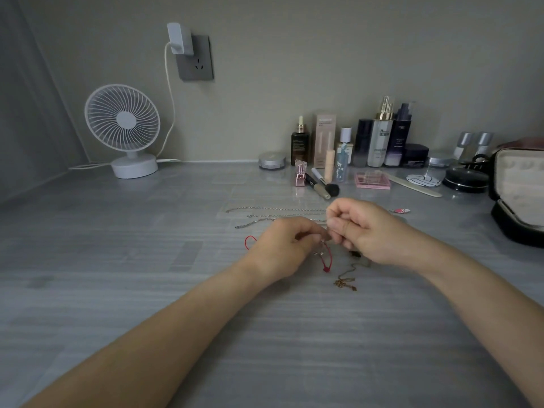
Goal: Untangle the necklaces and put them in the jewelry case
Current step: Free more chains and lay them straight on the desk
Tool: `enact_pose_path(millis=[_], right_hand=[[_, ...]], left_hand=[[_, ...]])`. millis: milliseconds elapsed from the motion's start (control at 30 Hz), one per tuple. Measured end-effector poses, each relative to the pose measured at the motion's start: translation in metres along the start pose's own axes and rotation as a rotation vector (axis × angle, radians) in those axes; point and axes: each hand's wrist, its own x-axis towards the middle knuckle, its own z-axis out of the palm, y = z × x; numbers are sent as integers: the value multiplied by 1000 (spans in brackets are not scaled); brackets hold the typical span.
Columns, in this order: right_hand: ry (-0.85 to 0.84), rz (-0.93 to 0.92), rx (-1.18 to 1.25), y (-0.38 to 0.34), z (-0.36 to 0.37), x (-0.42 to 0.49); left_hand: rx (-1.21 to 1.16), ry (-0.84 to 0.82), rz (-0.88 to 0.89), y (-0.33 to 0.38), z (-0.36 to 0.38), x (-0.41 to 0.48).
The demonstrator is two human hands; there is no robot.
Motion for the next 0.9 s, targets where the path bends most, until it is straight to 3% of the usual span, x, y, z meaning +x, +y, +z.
enact_pose_path(millis=[233,533,667,800,900], right_hand=[[31,-8,211,-3,-2,-2],[117,0,276,-4,-7,-2],[139,7,151,-1,-9,-3],[158,16,-175,2,-4,-4],[207,-6,-204,2,-4,-4]], left_hand=[[-167,-62,-29,4,-1,-3],[-319,-179,-121,9,-10,-6],[-296,-30,-185,10,-11,-4],[-221,64,-183,12,-12,-4],[-166,140,-145,7,-12,-3]])
